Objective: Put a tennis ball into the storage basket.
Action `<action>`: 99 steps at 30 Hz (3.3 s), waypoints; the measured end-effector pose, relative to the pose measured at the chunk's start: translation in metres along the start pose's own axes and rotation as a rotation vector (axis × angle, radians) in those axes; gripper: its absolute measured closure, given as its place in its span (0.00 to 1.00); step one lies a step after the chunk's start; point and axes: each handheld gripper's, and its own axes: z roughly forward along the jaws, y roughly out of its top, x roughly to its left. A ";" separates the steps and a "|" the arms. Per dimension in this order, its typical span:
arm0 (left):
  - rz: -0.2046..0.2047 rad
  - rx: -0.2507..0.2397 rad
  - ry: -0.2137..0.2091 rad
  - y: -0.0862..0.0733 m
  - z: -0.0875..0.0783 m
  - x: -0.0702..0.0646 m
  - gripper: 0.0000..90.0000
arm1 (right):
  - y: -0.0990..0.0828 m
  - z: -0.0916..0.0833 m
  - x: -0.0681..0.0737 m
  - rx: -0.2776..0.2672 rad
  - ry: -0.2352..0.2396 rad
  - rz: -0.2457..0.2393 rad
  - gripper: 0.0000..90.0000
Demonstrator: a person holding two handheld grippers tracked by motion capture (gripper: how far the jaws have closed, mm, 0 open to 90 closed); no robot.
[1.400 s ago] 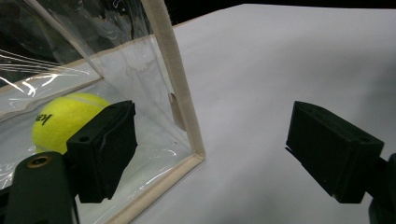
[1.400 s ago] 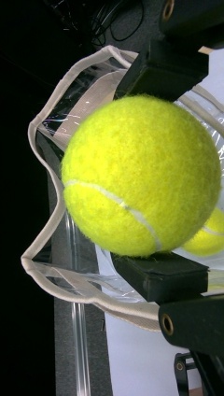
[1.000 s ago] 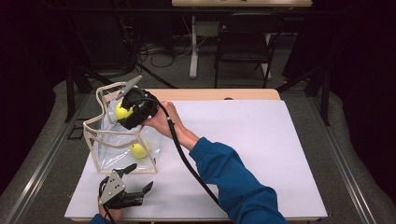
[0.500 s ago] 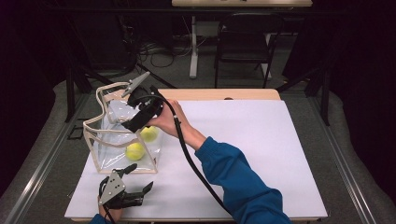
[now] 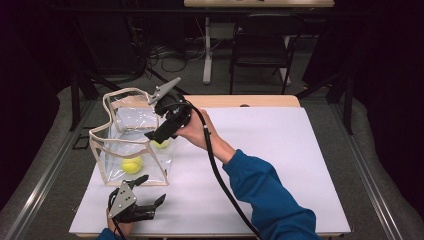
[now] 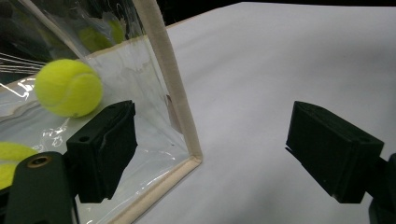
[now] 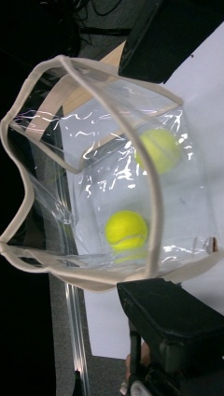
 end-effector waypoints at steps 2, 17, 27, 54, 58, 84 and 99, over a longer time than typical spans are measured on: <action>0.002 0.001 0.000 0.000 0.000 0.000 0.18 | -0.004 -0.003 -0.002 0.009 0.000 0.004 0.00; 0.004 0.000 -0.004 -0.001 0.000 0.001 0.18 | -0.036 -0.009 -0.011 0.037 -0.008 0.017 0.00; 0.003 -0.004 -0.006 0.000 0.000 0.000 0.18 | -0.058 -0.007 -0.012 0.074 -0.020 0.030 0.00; 0.008 -0.001 -0.008 0.000 -0.001 -0.001 0.18 | -0.108 -0.030 -0.005 0.115 -0.062 0.047 0.00; 0.011 -0.002 -0.008 0.000 -0.001 -0.001 0.18 | -0.116 -0.033 -0.004 0.130 -0.071 0.050 0.00; 0.009 0.001 -0.002 0.000 0.000 -0.001 0.18 | -0.183 -0.063 0.006 0.174 -0.138 0.076 0.00; 0.011 0.003 0.000 0.000 0.001 -0.002 0.18 | -0.220 -0.071 0.016 0.179 -0.157 0.108 0.00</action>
